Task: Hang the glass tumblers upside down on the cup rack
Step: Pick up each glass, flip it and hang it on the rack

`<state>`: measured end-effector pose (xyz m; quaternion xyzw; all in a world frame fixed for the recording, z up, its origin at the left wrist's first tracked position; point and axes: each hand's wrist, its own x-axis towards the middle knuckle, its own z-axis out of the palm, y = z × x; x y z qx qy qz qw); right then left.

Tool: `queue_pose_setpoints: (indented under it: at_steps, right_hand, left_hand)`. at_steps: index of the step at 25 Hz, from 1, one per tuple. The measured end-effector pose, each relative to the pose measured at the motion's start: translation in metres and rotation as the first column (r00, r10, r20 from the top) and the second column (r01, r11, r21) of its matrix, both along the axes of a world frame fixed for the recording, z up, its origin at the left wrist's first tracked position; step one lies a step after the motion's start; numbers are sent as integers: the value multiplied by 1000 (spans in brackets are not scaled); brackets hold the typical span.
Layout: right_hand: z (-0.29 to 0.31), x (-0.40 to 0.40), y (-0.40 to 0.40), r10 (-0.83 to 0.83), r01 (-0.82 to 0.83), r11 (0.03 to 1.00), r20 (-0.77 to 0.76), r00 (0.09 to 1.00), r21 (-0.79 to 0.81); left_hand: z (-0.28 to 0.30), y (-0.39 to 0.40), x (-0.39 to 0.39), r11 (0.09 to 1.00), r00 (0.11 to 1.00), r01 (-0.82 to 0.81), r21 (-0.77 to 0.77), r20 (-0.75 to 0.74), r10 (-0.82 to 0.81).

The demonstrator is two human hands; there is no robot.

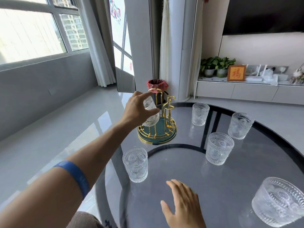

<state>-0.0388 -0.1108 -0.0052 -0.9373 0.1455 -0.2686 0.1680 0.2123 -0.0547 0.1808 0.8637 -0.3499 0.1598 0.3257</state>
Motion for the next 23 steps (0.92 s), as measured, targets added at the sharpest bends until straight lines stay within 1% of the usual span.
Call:
queue_pose_setpoints:
  at_steps: [3,6,15,19,20,23]
  right_hand:
    - [-2,2,-1,5,-5,1000,24,1000,1]
    - [-5,5,-2,12,-12,1000,32,999,5]
    - [-5,6,-4,17,-17,1000,31,999,9]
    - [-5,4,-2,32,-32,999,16,999,30]
    - [-5,4,-3,28,-28,999,10,1000,40]
    - [-3,1,-3,27,-26,998,-31,999,61]
  left_hand:
    - [-6,-4,6,996,999,38,79,15,-40]
    - [-10,-9,8,992,999,51,116,-3,-50]
    - [-34,-18,17,970,998,63,234,5,-66]
    - [-22,-16,10,953,998,62,295,-40,-53]
    - [-18,-10,4,965,998,54,258,-46,-43]
    - [-29,39,-38,998,995,46,34,-89,-42]
